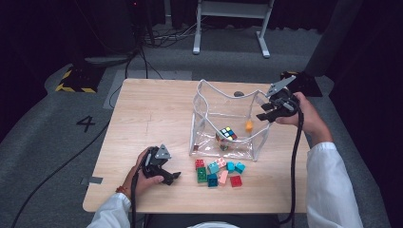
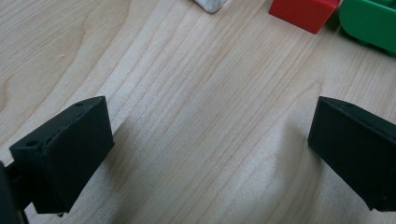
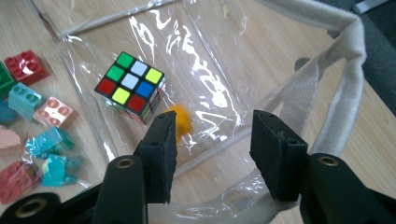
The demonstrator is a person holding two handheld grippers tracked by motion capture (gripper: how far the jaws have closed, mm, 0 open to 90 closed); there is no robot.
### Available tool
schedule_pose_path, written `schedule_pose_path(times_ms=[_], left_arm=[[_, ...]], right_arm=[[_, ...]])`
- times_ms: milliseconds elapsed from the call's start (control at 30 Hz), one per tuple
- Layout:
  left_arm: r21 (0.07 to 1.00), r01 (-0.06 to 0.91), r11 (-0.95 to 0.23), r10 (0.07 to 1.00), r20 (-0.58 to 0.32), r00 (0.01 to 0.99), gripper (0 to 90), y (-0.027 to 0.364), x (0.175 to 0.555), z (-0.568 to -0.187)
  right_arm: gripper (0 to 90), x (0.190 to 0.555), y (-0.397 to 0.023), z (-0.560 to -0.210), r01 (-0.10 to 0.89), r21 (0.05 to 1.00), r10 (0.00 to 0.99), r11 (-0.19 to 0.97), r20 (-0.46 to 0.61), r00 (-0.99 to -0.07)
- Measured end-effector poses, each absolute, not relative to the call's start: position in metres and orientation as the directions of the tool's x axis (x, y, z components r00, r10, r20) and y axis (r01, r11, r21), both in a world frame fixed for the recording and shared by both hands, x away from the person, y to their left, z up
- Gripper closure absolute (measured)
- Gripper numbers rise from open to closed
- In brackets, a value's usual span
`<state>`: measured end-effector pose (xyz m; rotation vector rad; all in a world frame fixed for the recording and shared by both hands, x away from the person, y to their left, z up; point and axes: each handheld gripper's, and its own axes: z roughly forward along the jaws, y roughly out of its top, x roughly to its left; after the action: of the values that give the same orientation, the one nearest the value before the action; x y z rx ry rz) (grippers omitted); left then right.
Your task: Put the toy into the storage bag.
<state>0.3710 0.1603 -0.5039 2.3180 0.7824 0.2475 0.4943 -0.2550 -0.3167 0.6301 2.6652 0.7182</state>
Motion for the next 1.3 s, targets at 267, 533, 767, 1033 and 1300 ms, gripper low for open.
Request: schedule_pose_path(times_ms=[267,533,767,1033,1300], left_arm=[[0.652,0.469,-0.596,0.597,-0.03,0.801,0.1,0.16,0.371,-0.504],[0.652,0.47,-0.596,0.597,-0.033,0.802,0.0,0.16,0.371,-0.504],[0.652,0.469,-0.596,0.596,-0.032,0.802,0.0,0.16,0.371,-0.504],[0.652,0.469,-0.596,0.596,-0.032,0.802,0.1,0.16,0.371,-0.504],[0.652,0.469,-0.596,0.597,-0.03,0.802,0.1,0.16,0.371,-0.504]], right_arm=[[38.3,0.479,-0.267,-0.312,0.3,0.682,0.53,0.667,-0.151,-0.835],[30.3,0.455,-0.284,-0.309,0.259,0.795,0.594,0.548,-0.152,-0.79],[29.4,0.434,-0.301,-0.305,0.21,0.855,0.622,0.474,-0.156,-0.768],[28.7,0.405,-0.315,-0.315,0.161,0.872,0.634,0.462,-0.198,-0.747],[28.9,0.383,-0.322,-0.342,0.165,0.873,0.628,0.459,-0.188,-0.755]])
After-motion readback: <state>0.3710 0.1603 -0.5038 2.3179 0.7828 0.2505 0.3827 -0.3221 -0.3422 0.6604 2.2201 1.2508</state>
